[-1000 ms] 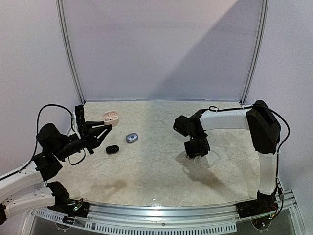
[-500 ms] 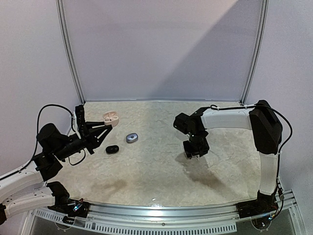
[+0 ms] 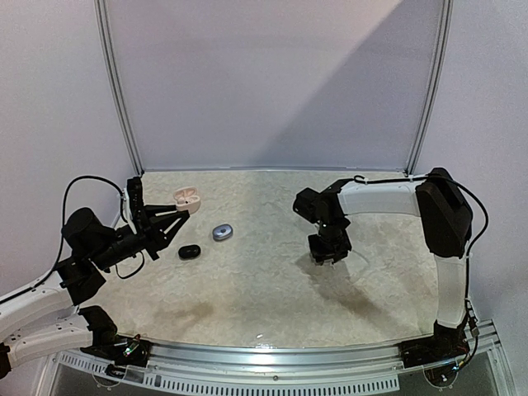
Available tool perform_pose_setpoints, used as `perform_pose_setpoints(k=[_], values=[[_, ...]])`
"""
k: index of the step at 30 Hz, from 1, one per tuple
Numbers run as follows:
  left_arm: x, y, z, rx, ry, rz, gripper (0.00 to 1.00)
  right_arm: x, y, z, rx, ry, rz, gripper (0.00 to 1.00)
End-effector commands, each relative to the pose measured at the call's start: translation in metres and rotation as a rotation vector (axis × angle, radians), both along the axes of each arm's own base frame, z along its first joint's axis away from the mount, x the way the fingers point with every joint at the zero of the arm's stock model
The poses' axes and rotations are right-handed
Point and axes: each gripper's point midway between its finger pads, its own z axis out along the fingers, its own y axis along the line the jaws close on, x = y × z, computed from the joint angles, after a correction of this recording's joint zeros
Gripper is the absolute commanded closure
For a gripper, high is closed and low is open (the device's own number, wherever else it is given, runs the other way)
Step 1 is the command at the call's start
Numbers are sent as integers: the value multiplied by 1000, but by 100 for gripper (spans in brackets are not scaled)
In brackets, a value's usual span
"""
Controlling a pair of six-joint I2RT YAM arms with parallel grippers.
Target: Insert the wireless bluetooth earbuds into the charging case
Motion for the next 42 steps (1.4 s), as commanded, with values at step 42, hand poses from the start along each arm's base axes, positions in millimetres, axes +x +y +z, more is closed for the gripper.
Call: perform_pose_setpoints(k=[42], values=[[4, 2, -9, 16, 11, 14, 100, -30, -6, -20, -15, 145, 169, 74]])
